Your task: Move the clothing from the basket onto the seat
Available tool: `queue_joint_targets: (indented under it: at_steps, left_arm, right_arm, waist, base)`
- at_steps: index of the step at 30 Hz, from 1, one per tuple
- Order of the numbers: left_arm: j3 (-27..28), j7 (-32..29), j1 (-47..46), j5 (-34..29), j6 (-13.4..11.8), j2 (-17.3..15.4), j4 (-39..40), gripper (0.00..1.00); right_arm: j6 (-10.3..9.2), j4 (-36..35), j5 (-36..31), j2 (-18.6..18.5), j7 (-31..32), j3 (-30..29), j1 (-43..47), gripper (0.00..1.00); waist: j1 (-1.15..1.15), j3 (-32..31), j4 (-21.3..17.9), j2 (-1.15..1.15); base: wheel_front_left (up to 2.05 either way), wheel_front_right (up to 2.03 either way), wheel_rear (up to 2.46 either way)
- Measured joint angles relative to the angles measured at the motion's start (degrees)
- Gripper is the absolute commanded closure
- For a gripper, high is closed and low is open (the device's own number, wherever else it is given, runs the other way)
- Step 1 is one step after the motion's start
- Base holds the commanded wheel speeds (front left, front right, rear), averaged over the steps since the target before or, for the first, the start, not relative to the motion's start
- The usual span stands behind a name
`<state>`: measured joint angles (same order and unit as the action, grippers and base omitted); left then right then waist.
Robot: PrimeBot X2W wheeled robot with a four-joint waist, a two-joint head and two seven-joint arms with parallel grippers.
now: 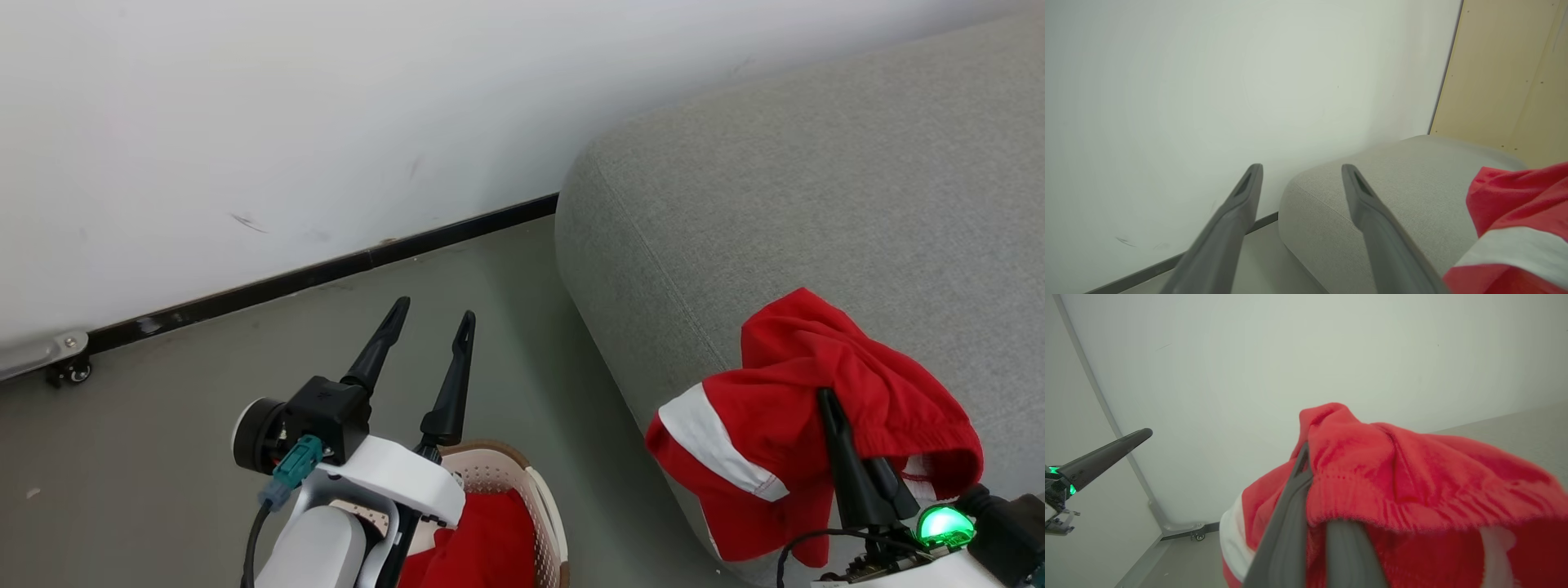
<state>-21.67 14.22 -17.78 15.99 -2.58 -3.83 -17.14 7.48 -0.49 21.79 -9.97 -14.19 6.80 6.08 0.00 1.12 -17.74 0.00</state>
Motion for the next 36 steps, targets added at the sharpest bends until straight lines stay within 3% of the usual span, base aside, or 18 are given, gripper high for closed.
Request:
queue_joint_targets:
  at_steps: [8,16,26,36]
  left_arm:
    - [1.8,0.4,0.2,-0.7,-1.5,-1.4,2.8,0.00]
    - [2.4,0.4,1.4,-2.7,-2.8,-3.1,5.8,0.00]
    - [2.4,0.4,1.7,-4.3,-4.0,-4.8,11.3,0.00]
    - [2.0,0.3,1.3,-5.7,-4.1,-5.2,15.6,0.00]
  right_arm:
    - [0.00,1.1,4.6,0.1,0.1,1.1,-2.9,1.00]
    - [0.00,4.6,6.9,-3.9,2.3,-1.3,-13.9,1.00]
    - [0.00,11.1,9.9,-6.4,4.6,-7.5,-28.3,1.00]
    - [0.00,19.5,11.1,-8.5,7.2,-9.3,-39.7,1.00]
  waist:
    - [0.00,1.7,-2.0,0.00]
    - [0.00,4.5,-2.5,0.00]
    - [0.00,8.3,-1.2,0.00]
    - [0.00,12.3,1.3,0.00]
  base:
    - [0.00,0.00,0.00]
    - [0.00,0.00,0.00]
    - [0.00,0.00,0.00]
    - [0.00,0.00,0.00]
